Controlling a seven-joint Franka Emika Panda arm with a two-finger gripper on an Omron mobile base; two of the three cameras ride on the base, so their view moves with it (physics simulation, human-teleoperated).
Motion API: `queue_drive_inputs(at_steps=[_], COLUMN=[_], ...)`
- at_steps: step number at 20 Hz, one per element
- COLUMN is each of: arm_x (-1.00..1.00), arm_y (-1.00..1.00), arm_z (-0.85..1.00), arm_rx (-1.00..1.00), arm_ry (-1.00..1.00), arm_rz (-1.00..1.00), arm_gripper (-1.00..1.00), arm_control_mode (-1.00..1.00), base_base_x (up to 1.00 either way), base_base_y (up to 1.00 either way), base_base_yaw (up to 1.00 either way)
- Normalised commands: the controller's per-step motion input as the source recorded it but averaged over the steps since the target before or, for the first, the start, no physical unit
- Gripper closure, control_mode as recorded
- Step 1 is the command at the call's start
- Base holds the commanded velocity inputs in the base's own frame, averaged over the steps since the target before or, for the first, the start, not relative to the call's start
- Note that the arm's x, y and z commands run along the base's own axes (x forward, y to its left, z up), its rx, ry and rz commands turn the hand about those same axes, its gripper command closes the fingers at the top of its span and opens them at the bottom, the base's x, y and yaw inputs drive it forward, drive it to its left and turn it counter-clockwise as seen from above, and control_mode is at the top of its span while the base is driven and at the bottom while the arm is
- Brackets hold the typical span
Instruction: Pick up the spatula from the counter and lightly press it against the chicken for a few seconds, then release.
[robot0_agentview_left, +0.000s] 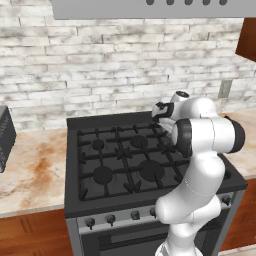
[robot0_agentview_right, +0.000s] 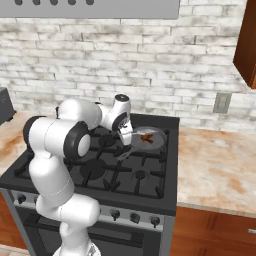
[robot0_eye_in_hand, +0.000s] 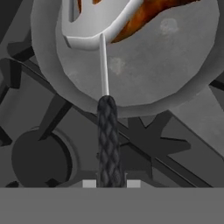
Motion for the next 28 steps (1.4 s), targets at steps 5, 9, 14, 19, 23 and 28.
queue_drive_inputs(at_steps=[5,9,14,19,23,28], arm_x=[-0.03,-0.01,-0.01,-0.02,0.0,0.0], arm_y=[0.0,0.0,0.0,0.0,0.0,0.0], arm_z=[-0.13,-0.12,-0.1,-0.07,-0.08,-0.09], arm_rx=[0.01,0.02,0.02,0.03,0.03,0.02], arm_ry=[0.01,0.02,0.02,0.01,0.02,0.02], arm_rz=[0.0,0.0,0.0,0.0,0.0,0.0], arm_gripper=[1.0,1.0,1.0,1.0,1.0,1.0], arm_control_mode=[-1.0,-1.0,-1.0,-1.0,-1.0,-1.0], base_base_x=[0.0,0.0,0.0,0.0,0.0,0.0], base_base_y=[0.0,0.0,0.0,0.0,0.0,0.0], base_base_yaw=[0.0,0.0,0.0,0.0,0.0,0.0])
